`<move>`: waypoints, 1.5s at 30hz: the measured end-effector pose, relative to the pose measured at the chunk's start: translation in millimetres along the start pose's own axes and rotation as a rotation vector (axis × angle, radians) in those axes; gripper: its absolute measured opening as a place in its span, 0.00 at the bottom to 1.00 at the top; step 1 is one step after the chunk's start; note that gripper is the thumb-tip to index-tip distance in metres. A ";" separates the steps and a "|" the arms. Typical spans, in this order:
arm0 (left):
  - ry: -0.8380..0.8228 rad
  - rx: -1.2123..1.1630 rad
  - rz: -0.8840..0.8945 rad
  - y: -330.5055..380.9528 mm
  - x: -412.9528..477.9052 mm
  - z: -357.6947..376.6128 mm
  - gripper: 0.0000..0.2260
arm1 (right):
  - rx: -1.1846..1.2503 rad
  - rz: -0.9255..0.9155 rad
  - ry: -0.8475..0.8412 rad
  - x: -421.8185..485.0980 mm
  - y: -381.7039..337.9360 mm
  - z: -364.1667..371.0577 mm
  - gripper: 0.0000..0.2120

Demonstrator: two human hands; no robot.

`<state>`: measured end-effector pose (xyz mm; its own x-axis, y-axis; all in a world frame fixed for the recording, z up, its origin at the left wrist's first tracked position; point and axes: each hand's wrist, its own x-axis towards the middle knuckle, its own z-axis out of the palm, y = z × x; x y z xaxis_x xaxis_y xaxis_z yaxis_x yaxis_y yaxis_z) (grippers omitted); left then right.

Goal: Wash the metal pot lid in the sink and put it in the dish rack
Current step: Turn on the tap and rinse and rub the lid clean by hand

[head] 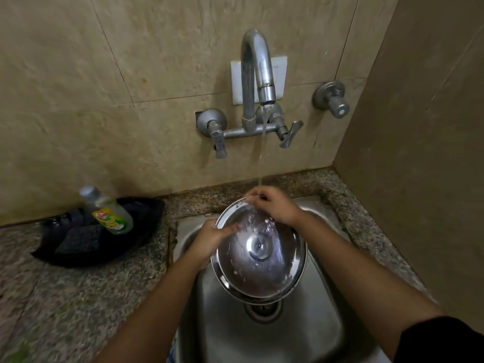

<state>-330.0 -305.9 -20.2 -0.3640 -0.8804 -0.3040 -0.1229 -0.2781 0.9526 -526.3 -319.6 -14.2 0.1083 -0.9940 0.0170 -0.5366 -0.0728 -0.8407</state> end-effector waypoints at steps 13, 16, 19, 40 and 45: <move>-0.142 -0.013 -0.077 4.3 -9.4 -9.0 0.08 | 0.258 -0.020 0.002 -9.1 -10.4 -5.0 0.12; -0.208 0.078 -0.087 20.4 -3.8 -4.6 0.07 | 0.122 -0.075 -0.104 -0.3 -26.4 8.9 0.08; -0.141 0.069 -0.003 19.7 -2.6 -2.3 0.07 | 0.190 -0.079 -0.021 2.2 -20.1 -0.8 0.08; 0.178 0.146 0.048 4.2 0.6 2.9 0.19 | -0.481 -0.203 0.230 -12.3 -6.3 4.2 0.13; 0.234 0.087 0.172 4.5 -9.2 17.2 0.16 | -0.616 -0.399 0.157 -9.5 -20.6 7.1 0.12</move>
<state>-343.1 -292.5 -13.3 -0.1646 -0.9792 -0.1184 -0.1598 -0.0920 0.9829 -510.3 -308.1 -0.9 0.2966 -0.8791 0.3731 -0.8581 -0.4168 -0.2999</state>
